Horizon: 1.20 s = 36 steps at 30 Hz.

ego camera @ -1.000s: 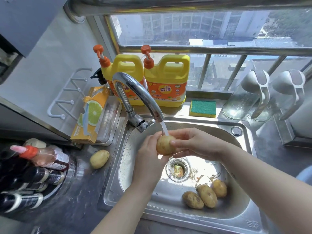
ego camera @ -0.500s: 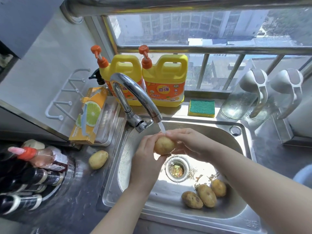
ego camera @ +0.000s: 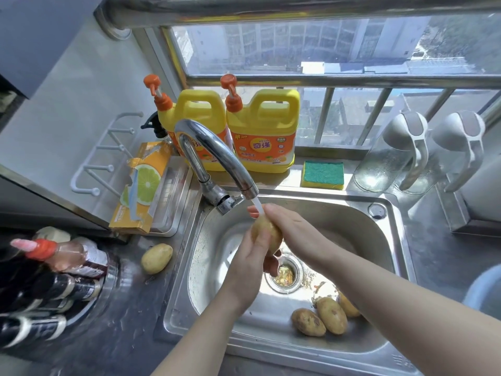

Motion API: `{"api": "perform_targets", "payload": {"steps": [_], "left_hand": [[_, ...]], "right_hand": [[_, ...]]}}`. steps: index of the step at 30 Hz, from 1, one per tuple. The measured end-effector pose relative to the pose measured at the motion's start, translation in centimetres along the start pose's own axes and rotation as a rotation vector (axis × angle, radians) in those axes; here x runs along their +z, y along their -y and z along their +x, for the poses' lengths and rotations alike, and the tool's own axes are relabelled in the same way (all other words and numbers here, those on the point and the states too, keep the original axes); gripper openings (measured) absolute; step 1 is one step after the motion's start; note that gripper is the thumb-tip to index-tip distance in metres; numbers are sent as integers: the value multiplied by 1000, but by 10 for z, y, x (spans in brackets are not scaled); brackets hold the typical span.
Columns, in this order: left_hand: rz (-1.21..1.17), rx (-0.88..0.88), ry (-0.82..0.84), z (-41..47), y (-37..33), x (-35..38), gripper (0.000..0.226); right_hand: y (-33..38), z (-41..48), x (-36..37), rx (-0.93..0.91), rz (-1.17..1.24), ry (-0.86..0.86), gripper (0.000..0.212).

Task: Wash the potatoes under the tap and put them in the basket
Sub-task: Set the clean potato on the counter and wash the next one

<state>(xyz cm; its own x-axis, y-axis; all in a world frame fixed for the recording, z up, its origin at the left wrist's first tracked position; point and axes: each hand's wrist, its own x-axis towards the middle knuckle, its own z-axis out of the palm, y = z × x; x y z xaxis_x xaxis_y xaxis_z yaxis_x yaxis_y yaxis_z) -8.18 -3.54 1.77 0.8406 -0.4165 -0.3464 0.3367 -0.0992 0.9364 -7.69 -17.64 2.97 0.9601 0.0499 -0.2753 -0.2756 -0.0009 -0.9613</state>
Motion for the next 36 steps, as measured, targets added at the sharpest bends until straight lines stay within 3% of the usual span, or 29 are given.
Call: {"api": "perform_targets", "payload": {"steps": [2, 4, 11, 23, 29, 32, 36], "left_hand": [[-310, -204, -2, 2, -9, 5, 58], [-459, -370, 29, 5, -19, 8, 60], [-771, -584, 157, 21, -28, -4, 71], [-913, -711, 272, 30, -36, 1, 53], [-962, -666, 195, 21, -38, 0, 46], [-970, -652, 140, 19, -43, -6, 48], [-933, -668, 121, 21, -48, -14, 50]], "right_hand": [[-2, 0, -1, 10, 20, 4, 37], [-1, 0, -4, 16, 42, 22, 36], [0, 7, -8, 113, 204, 38, 29], [4, 6, -20, 94, 144, -226, 15], [5, 8, -7, -70, -81, -370, 14], [6, 5, -1, -128, -104, -295, 8], [3, 4, 0, -62, 54, -69, 37]]}}
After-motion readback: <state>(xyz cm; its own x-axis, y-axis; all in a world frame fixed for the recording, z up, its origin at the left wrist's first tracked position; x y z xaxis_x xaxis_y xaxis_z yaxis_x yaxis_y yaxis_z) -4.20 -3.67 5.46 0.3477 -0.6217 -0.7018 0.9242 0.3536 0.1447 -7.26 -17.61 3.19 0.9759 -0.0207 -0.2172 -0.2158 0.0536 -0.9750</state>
